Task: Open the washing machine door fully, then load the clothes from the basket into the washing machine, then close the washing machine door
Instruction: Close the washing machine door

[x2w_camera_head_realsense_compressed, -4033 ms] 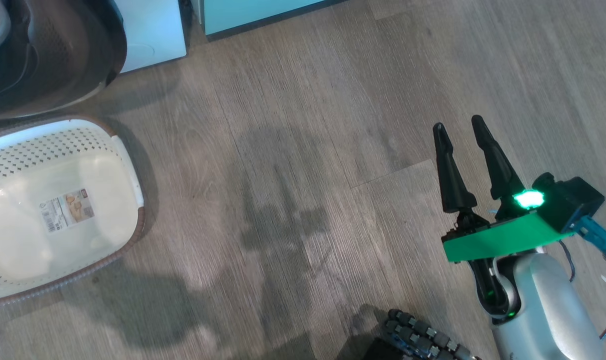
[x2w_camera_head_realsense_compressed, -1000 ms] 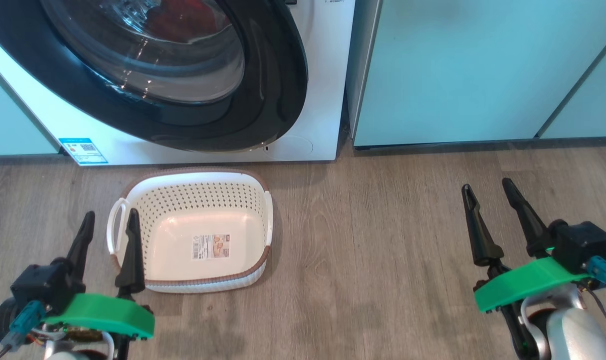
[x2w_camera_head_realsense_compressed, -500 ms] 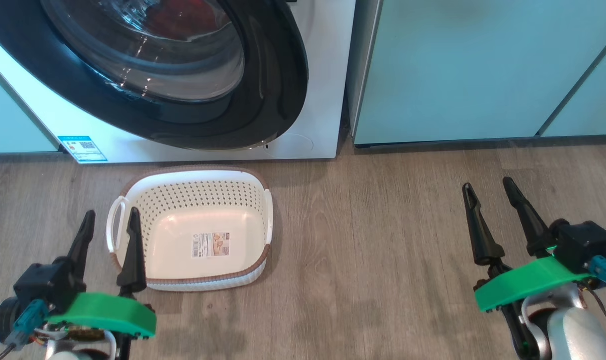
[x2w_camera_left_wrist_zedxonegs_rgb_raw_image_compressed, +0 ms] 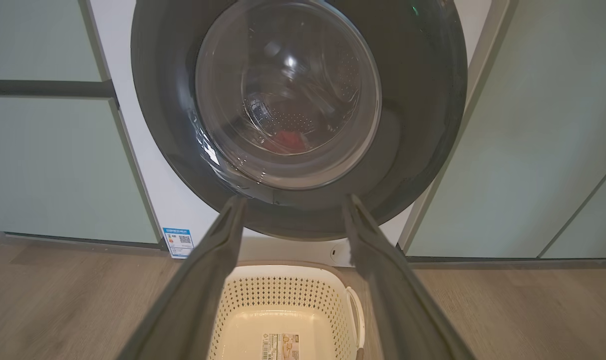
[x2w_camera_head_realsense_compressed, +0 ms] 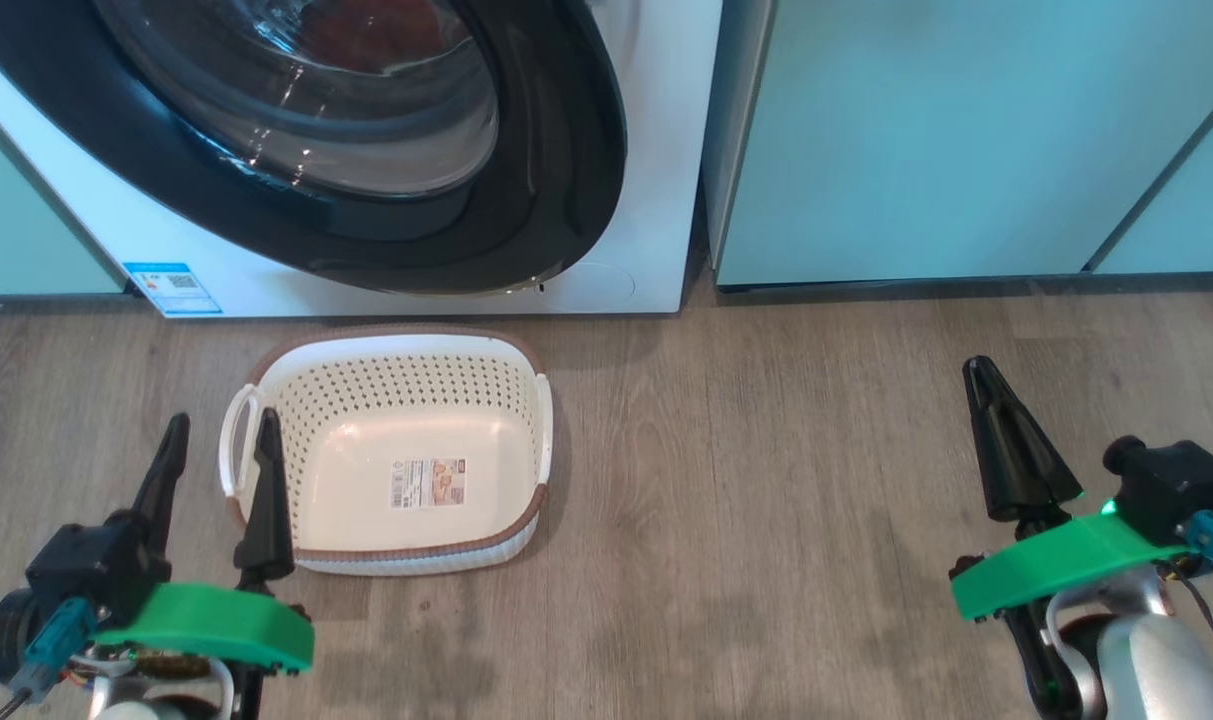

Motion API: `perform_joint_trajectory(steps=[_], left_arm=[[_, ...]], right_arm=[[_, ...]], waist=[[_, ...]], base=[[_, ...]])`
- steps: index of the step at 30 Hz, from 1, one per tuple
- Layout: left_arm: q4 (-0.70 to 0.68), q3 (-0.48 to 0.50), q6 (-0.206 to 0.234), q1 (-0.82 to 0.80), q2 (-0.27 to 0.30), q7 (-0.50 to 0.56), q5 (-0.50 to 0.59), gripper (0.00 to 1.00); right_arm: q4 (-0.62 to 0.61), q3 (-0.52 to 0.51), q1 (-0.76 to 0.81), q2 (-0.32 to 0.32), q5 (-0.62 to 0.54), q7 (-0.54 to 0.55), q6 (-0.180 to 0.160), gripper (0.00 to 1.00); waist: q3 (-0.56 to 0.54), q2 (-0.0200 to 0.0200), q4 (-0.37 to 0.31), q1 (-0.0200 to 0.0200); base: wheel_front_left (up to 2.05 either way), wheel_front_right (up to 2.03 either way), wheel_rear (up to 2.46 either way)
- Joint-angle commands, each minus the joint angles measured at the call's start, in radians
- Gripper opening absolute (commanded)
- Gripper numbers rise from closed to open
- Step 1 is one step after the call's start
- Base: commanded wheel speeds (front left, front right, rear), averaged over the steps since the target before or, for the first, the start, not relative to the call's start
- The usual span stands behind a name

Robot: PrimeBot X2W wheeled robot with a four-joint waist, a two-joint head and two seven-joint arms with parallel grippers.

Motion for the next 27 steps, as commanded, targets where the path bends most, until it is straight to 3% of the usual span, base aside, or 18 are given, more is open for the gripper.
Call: perform_joint_trajectory(steps=[1, 6, 11, 20, 27], left_arm=[[-0.044, 0.03, 0.01, -0.037, 0.022, -0.004, 0.014, 1.0], [-0.051, 0.025, 0.016, -0.054, 0.022, -0.007, 0.019, 1.0], [-0.051, 0.016, 0.019, -0.075, 0.014, -0.019, 0.019, 1.0], [-0.019, 0.012, 0.018, -0.125, 0.0, -0.057, 0.007, 1.0], [0.006, 0.003, 0.009, -0.159, -0.014, -0.083, -0.006, 1.0]], right_arm=[[-0.041, 0.025, -0.039, 0.0, 0.009, 0.003, 0.0, 0.0], [-0.039, 0.066, -0.1, -0.003, -0.002, 0.031, 0.0, 0.0], [0.018, 0.17, -0.223, -0.04, 0.015, 0.061, 0.0, 0.0], [0.226, 0.37, -0.492, -0.079, 0.077, 0.061, 0.0, 0.0], [0.418, 0.407, -0.697, -0.083, 0.118, 0.022, 0.0, 0.0]], waist=[[0.004, -0.0001, 0.006, 0.0], [0.021, -0.0001, 0.037, 0.0], [0.049, -0.0001, 0.09, 0.0], [0.11, -0.0001, 0.213, 0.0], [0.146, -0.0001, 0.276, 0.0]], base=[[0.0, 0.0, 0.0], [0.0, 0.0, 0.0], [0.0, 0.0, 0.0], [0.0, 0.0, 0.0], [0.0, 0.0, 0.0]])
